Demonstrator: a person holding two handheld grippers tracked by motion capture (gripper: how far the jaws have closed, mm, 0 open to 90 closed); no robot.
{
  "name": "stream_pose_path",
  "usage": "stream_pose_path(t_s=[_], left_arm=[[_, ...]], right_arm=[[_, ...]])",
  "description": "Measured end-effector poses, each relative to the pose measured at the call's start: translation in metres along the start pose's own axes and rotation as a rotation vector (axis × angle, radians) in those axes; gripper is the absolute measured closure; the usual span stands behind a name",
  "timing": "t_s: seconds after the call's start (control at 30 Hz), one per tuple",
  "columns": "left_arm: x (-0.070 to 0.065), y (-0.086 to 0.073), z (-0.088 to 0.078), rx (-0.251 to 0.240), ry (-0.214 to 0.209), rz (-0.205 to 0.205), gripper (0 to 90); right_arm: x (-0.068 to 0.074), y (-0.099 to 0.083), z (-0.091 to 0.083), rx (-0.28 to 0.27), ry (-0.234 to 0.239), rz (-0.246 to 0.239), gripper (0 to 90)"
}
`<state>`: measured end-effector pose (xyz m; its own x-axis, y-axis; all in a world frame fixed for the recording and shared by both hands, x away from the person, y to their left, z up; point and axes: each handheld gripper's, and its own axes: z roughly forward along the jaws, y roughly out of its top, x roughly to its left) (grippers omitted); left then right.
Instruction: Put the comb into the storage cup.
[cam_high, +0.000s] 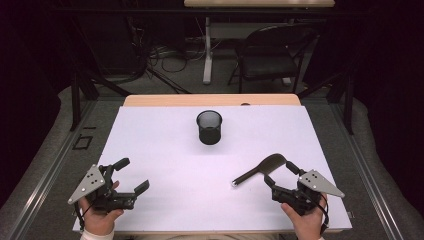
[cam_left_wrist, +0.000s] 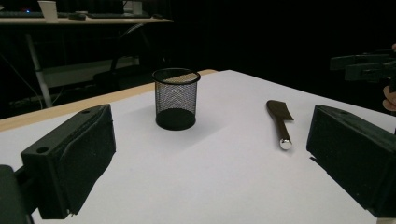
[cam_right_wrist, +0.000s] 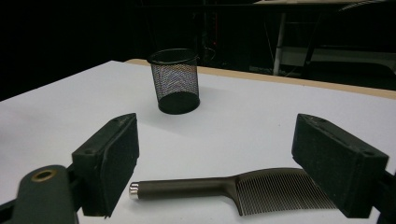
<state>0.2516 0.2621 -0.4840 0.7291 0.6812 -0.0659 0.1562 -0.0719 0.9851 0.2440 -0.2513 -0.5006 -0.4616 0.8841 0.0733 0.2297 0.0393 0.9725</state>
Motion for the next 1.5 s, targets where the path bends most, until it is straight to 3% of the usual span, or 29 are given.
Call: stream_pose_path(t_s=[0.43, 0.6, 0.83, 0.97, 1.03, 1.23, 1.33, 1.5], left_arm=[[-0.001, -0.005, 0.002, 0.03, 0.004, 0.003, 1.5], [-0.002, -0.006, 0.0, 0.041, 0.009, 0.001, 1.6], [-0.002, -0.008, 0.002, 0.053, 0.004, 0.001, 1.8], [-0.003, -0.008, 0.001, 0.056, 0.004, 0.001, 2.0], [-0.003, -0.008, 0.001, 0.058, 0.004, 0.001, 2.1], [-0.003, -0.008, 0.001, 0.055, 0.003, -0.002, 2.1], [-0.003, -0.008, 0.001, 0.057, 0.006, -0.002, 2.1], [-0.003, -0.008, 0.001, 0.072, 0.01, 0.0, 2.3]], right_arm=[[0.0, 0.0, 0.005, 0.021, 0.0, -0.026, 15.9], [0.003, -0.001, 0.01, 0.054, -0.002, -0.04, 19.4], [0.006, -0.002, 0.012, 0.103, -0.007, -0.03, 26.0], [0.008, -0.003, 0.014, 0.113, 0.013, -0.014, 27.6], [0.009, -0.003, 0.016, 0.125, 0.021, -0.026, 33.1], [0.012, -0.003, 0.021, 0.145, 0.013, -0.031, 37.2], [0.012, -0.003, 0.027, 0.179, 0.051, 0.005, 39.1], [0.014, -0.003, 0.035, 0.223, 0.059, 0.003, 39.3]])
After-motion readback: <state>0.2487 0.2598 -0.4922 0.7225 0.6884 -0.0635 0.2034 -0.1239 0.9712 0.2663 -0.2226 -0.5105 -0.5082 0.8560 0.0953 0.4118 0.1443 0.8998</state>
